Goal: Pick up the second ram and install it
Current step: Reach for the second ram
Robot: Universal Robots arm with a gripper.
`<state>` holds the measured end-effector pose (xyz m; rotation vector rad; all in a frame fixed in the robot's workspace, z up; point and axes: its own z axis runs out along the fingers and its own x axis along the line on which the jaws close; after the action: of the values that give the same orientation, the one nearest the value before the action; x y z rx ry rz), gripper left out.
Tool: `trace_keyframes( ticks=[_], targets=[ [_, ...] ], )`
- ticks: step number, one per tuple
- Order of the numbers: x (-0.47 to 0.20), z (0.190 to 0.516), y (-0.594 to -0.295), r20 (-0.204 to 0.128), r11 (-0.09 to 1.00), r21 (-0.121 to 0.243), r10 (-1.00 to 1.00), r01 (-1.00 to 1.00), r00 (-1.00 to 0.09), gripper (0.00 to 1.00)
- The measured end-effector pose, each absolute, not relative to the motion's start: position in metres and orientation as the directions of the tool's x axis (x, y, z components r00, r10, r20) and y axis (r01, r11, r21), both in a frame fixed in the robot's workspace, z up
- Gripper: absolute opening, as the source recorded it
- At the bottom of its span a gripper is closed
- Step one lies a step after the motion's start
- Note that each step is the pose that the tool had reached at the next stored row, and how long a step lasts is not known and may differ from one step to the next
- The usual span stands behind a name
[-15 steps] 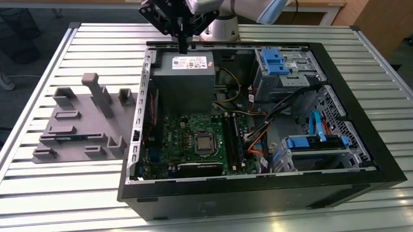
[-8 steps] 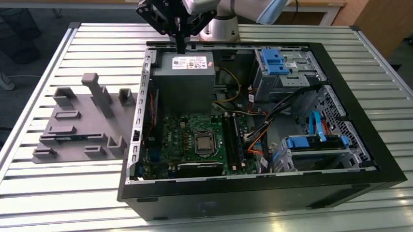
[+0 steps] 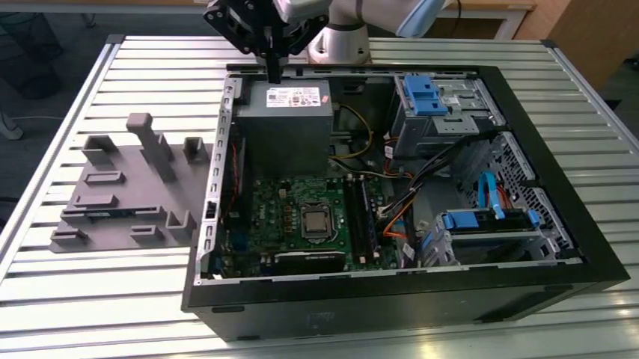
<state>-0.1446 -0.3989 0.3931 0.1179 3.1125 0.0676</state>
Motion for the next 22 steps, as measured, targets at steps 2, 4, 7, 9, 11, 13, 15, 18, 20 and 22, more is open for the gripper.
trace_keyframes(
  ticks=[2, 4, 7, 9, 11, 13, 15, 18, 20, 22],
  targets=[
    [-0.147, 0.393, -0.399, -0.024, 0.996, 0.044, 0.076, 0.075, -0.997, 0.11],
    [-0.148, 0.393, -0.399, -0.024, 0.996, 0.044, 0.076, 0.075, -0.997, 0.11],
    [-0.151, 0.393, -0.399, -0.024, 0.996, 0.044, 0.076, 0.075, -0.997, 0.11],
    [-0.153, 0.393, -0.399, -0.025, 0.996, 0.044, 0.076, 0.075, -0.997, 0.11],
    [-0.154, 0.393, -0.399, -0.024, 0.996, 0.044, 0.076, 0.075, -0.997, 0.11],
    [-0.156, 0.393, -0.399, -0.024, 0.996, 0.044, 0.076, 0.075, -0.997, 0.11],
    [-0.157, 0.393, -0.399, -0.025, 0.996, 0.044, 0.076, 0.075, -0.997, 0.11],
    [-0.159, 0.393, -0.399, -0.025, 0.996, 0.044, 0.076, 0.075, -0.997, 0.11],
    [-0.161, 0.393, -0.399, -0.024, 0.996, 0.044, 0.076, 0.075, -0.997, 0.11],
    [-0.162, 0.393, -0.399, -0.024, 0.996, 0.044, 0.076, 0.075, -0.997, 0.11]
  ],
)
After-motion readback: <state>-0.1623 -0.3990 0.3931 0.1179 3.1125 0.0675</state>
